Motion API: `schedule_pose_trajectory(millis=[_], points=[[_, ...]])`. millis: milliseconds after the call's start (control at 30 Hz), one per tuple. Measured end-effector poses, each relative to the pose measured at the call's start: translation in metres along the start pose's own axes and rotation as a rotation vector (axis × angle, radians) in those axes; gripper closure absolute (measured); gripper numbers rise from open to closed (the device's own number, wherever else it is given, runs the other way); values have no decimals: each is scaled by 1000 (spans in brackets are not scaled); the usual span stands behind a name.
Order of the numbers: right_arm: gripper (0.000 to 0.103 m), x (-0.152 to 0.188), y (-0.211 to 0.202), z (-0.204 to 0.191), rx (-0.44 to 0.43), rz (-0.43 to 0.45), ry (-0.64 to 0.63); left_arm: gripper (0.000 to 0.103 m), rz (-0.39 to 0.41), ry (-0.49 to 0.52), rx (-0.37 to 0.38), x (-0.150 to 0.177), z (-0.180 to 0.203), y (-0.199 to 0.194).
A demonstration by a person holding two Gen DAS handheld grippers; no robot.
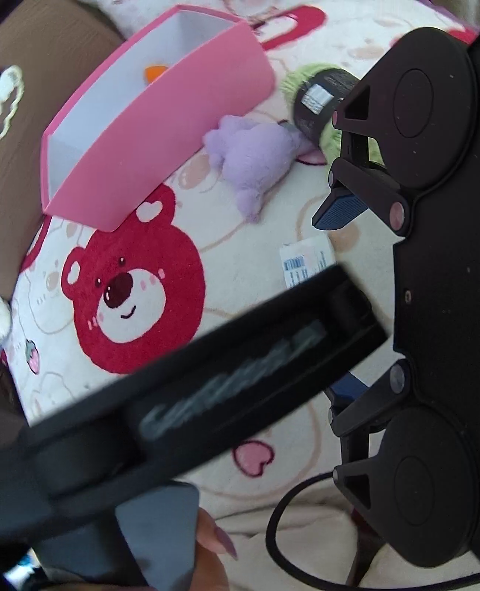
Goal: Organize objects
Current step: 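Lower the open left gripper over the white wrapped packet, then close the left gripper on the white wrapped packet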
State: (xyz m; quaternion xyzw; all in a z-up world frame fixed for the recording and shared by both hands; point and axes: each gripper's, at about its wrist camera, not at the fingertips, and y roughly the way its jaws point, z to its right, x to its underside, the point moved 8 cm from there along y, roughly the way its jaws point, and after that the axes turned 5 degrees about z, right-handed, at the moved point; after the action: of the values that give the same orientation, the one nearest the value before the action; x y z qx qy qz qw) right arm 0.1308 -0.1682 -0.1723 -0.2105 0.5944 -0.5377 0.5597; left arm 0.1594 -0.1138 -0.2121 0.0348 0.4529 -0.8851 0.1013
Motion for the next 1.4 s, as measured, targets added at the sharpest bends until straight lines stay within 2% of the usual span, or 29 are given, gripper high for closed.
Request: schedule_pose_trajectory(millis=[133,233,367,533,700,767,1067,1200,1400], points=[[20,1,9,2,7,-9,-31,15,6,-67,33,-1,-6,8],[20,4,13,3,-33,-10,-16,16,38,-130,66,-3,-12,11],[20,13,20,1,-62,-41,-39,40,21,-152,64,1,-18,23],[20,22,29,6,-46,-54,-32,46,37,-180,54,0,-22,31],[18,29,42,11,-26,-63,-24,59,66,-171,38,-1,-25,32],[16,30,46,15,-24,-58,-3,68,73,-146,11,-1,-26,32],[9,29,51,31,-47,-38,98,69,86,-148,15,-3,-30,30],[9,32,50,31,-43,-19,122,70,97,-150,18,-6,-33,27],[17,22,52,31,-33,4,89,71,110,-157,12,-10,-36,21]])
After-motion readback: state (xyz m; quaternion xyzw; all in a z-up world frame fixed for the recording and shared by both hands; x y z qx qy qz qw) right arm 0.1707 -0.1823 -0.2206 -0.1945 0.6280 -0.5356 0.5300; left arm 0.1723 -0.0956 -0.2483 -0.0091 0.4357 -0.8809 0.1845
